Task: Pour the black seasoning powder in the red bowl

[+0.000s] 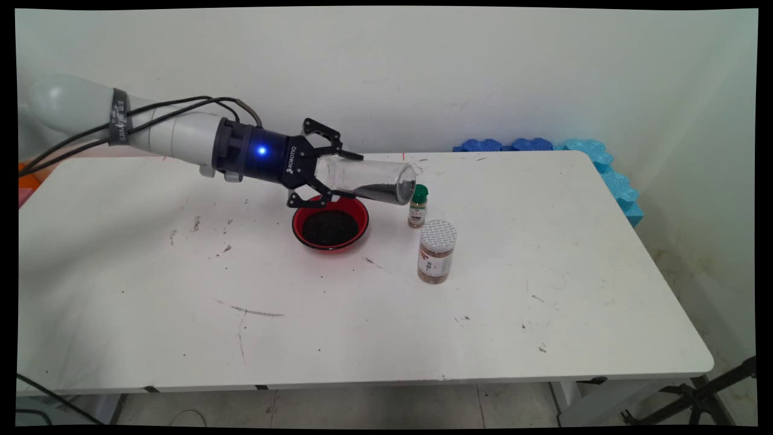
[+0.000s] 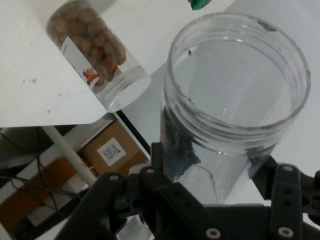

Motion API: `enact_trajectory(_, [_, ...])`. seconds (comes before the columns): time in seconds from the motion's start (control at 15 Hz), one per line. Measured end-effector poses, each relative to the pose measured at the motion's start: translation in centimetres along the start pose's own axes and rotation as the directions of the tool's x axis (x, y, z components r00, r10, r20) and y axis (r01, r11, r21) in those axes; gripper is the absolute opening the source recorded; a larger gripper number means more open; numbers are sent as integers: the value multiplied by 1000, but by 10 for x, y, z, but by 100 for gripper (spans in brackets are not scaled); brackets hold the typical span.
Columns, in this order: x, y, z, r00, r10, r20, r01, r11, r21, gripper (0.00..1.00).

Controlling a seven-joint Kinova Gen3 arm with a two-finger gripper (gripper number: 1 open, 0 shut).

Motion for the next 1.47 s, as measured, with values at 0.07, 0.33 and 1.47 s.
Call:
enact_trajectory(0.07, [0, 0, 0, 1000, -14, 1, 14, 1000, -3, 0])
enact_trajectory(0.33, [1, 0, 3, 994, -108, 4, 108, 994, -21, 0])
enact_trajectory(1.47, [0, -6, 4, 943, -331, 22, 332, 942, -52, 0])
